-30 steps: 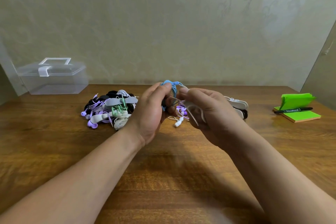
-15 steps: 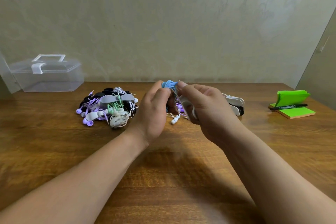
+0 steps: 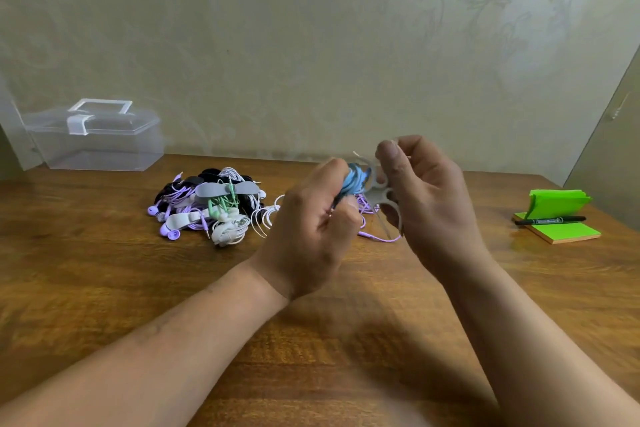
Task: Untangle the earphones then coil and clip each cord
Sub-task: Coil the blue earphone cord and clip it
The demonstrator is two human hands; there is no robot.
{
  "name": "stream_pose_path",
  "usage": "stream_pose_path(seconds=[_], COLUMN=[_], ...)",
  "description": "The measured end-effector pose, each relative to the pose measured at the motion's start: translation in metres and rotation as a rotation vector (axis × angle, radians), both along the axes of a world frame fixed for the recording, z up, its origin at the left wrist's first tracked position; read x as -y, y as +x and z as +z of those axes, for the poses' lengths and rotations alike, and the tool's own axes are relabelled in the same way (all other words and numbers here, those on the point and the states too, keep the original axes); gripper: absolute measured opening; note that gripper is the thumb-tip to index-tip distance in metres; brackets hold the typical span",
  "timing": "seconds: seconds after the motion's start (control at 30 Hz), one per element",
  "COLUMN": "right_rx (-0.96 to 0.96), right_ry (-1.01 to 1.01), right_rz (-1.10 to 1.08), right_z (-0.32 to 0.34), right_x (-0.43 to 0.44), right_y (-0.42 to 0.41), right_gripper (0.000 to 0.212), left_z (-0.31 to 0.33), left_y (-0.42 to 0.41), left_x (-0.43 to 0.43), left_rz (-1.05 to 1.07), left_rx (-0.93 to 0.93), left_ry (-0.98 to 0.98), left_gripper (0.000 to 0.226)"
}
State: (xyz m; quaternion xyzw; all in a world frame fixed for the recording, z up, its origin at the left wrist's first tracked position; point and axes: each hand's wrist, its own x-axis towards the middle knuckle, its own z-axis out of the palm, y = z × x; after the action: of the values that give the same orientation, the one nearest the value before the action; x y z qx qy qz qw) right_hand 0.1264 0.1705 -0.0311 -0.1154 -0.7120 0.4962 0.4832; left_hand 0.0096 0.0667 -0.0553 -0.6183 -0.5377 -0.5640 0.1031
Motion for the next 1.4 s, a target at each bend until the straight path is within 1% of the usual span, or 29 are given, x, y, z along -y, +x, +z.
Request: stream_pose_path(seconds=[0.13,0.23,0.37,0.5,0.53,0.6,0.63,0.7,0.77,0.83,0.9,0.97,1.0,1.03,1.07,1.1,1.13,1.17,1.2,1.23,1.27,1.33,1.4], right_rx=[-0.072,-0.11,-0.112,-0.135,-0.158,-0.2,-0.211,-0.213,-0.187,-0.117,-0.057,0.015,0.07,0.124,0.165,0.213,0.265,0.323,0.362,0.386,0.382,0.332,0.333], right_ry=[0.035,0.037,0.0,-0.035,-0.048,-0.097,-0.13,-0.236,-0.38,-0.484,-0.55,-0.566,-0.503,-0.396,-0.256,-0.098,0.046,0.141,0.175,0.184,0.178,0.188,0.2], right_rz=[-0.032,-0.005,0.096,0.149,0.13,0.074,0.049,0.046,0.097,0.18,0.281,0.268,0.207,0.146,0.104,0.1,0.147,0.224,0.314,0.374,0.39,0.367,0.354], right_z=[-0.001,0.001,0.008,0.012,0.011,0.011,0.011,0.01,0.011,0.012,0.011,0.008,0.006,0.006,0.008,0.009,0.01,0.01,0.01,0.01,0.009,0.01,0.011], right_x=[0.012,0.015,0.014,0.016,0.016,0.021,0.023,0.025,0.024,0.018,0.013,0.006,-0.001,-0.007,-0.012,-0.019,-0.023,-0.024,-0.021,-0.018,-0.015,-0.009,-0.008], right_y=[-0.004,-0.004,0.001,0.003,0.003,0.0,0.0,-0.001,-0.001,0.001,0.0,-0.002,-0.002,0.001,0.006,0.011,0.016,0.02,0.022,0.022,0.02,0.018,0.018], right_gripper=[0.033,0.043,0.047,0.041,0.039,0.036,0.035,0.032,0.034,0.037,0.036,0.029,0.021,0.016,0.022,0.036,0.048,0.052,0.047,0.037,0.03,0.029,0.031], left_z=[0.003,0.004,0.006,0.005,0.004,0.003,0.003,0.003,0.004,0.006,0.007,0.007,0.008,0.009,0.011,0.013,0.013,0.014,0.013,0.013,0.013,0.013,0.013], left_y=[0.001,0.005,0.013,0.024,0.026,0.028,0.029,0.028,0.023,0.016,0.011,0.007,0.005,0.001,-0.005,-0.01,-0.016,-0.021,-0.023,-0.026,-0.026,-0.028,-0.029], left_x=[0.0,0.002,0.007,0.01,0.01,0.011,0.011,0.011,0.009,0.006,0.005,0.004,0.003,0.002,0.001,0.0,-0.001,0.0,0.002,0.003,0.005,0.006,0.006], left_rz=[-0.001,-0.028,-0.114,-0.215,-0.227,-0.203,-0.167,-0.094,-0.063,-0.071,-0.109,-0.167,-0.202,-0.248,-0.315,-0.408,-0.504,-0.585,-0.637,-0.667,-0.683,-0.705,-0.743], left_rx=[-0.071,-0.071,-0.022,0.109,0.133,0.146,0.124,0.048,0.001,-0.004,0.051,0.171,0.24,0.325,0.436,0.57,0.698,0.8,0.866,0.905,0.924,0.955,0.971], left_ry=[0.066,0.08,0.112,0.08,0.063,0.045,0.033,-0.003,-0.059,-0.123,-0.185,-0.249,-0.278,-0.305,-0.328,-0.346,-0.364,-0.383,-0.404,-0.423,-0.441,-0.47,-0.491], left_gripper=[0.013,0.015,0.02,0.037,0.037,0.025,0.023,0.035,0.047,0.048,0.049,0.053,0.052,0.049,0.046,0.046,0.049,0.052,0.05,0.046,0.041,0.038,0.035])
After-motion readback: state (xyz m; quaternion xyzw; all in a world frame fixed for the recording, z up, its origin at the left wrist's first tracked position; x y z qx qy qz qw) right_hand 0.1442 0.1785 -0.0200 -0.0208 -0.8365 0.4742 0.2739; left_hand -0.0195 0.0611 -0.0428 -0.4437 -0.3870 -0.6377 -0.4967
